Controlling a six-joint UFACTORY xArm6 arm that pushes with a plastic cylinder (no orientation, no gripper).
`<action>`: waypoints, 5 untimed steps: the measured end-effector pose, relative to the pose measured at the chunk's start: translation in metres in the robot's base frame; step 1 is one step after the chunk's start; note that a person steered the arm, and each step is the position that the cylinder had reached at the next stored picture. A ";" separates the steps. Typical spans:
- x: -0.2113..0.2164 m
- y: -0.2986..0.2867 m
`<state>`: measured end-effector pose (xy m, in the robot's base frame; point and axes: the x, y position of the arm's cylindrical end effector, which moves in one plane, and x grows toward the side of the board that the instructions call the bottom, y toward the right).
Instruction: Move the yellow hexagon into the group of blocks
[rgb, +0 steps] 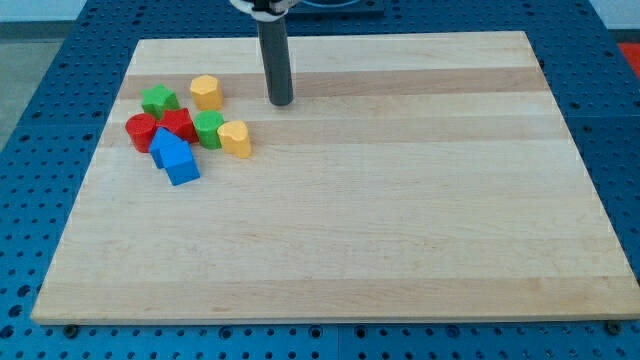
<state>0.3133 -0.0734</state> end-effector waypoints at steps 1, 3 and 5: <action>-0.028 -0.020; -0.040 -0.105; -0.038 -0.128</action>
<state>0.2754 -0.2012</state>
